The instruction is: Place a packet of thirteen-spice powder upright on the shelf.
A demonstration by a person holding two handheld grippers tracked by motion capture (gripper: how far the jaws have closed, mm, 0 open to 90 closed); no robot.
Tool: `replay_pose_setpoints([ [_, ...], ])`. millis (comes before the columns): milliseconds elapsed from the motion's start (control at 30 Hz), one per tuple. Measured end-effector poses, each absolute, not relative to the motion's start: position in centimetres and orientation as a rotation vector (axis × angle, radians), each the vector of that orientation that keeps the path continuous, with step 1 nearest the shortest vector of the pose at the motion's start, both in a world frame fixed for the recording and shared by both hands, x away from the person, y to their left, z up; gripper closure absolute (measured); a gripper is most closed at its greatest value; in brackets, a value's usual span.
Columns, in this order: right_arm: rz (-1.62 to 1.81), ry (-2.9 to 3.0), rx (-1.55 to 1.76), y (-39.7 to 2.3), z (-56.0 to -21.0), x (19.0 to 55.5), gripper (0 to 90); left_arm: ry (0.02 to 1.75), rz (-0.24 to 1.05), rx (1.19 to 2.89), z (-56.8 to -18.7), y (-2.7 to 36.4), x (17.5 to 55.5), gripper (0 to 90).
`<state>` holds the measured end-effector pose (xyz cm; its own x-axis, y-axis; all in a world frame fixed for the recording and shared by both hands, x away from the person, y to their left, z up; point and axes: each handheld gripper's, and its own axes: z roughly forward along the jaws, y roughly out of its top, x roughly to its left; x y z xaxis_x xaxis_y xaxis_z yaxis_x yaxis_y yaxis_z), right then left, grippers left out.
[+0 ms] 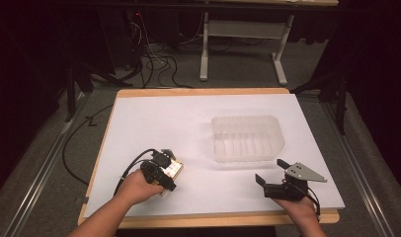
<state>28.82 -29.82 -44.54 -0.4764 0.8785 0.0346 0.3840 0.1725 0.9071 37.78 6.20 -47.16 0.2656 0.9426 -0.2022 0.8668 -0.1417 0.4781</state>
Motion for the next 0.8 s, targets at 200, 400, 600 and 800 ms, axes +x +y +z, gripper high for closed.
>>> replay_pose_setpoints([
  [200,1.269,1.946,1.182,-29.8,-44.5,28.9,3.1,1.643,0.221,2.027,-47.2,6.3,38.1,21.9],
  [400,1.266,1.949,1.187,-29.7,-44.6,28.8,3.1,1.626,0.232,2.022,-47.0,6.7,38.1,32.2],
  [600,1.264,1.953,1.184,-29.7,-44.7,28.9,3.1,1.609,0.251,2.016,-46.9,6.7,37.9,32.7],
  [800,1.273,1.945,1.192,-29.8,-44.6,28.9,3.1,1.582,0.238,1.939,-45.8,7.0,37.8,32.7],
])
